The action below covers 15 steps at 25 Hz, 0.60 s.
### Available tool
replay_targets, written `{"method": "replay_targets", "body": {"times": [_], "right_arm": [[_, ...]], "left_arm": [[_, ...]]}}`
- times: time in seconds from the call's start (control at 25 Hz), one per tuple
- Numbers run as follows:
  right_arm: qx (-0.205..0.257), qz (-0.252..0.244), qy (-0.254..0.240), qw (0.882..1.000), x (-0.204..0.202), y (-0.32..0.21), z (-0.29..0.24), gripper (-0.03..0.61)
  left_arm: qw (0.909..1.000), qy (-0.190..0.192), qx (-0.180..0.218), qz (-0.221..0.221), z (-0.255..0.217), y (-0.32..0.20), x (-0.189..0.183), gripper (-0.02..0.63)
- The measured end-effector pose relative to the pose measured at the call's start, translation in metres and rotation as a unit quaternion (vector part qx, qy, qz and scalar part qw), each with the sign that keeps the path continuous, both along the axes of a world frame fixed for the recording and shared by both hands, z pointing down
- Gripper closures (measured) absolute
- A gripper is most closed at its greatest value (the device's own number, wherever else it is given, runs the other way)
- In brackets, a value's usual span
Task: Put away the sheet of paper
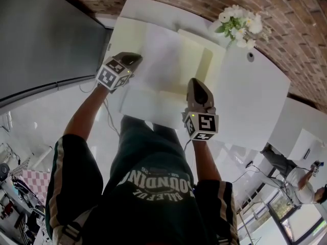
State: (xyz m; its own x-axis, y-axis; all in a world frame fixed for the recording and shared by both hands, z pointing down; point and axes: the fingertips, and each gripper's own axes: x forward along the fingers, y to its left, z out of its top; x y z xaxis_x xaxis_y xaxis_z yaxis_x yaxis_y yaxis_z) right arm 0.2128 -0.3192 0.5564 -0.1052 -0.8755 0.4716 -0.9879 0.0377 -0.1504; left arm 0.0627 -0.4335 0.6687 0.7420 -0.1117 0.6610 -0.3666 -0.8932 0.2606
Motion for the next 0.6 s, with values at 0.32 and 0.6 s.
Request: {"method": "replay_targets", "body": {"times": [0.32,0.6], "right_arm": [[-0.001,0.004,-0.006,1.000,0.003,-0.003,0.005,0.578],[-0.004,0.007,-0.010,1.000,0.006,-0.002,0.009,0.578]], "left_arm": [[0.9991,0.019,-0.029,-0.026,0.010,0.002,0.015,0.603],[0.9983,0.031,-0.041,-0.028,0.015,0.008,0.035,0.603]]}}
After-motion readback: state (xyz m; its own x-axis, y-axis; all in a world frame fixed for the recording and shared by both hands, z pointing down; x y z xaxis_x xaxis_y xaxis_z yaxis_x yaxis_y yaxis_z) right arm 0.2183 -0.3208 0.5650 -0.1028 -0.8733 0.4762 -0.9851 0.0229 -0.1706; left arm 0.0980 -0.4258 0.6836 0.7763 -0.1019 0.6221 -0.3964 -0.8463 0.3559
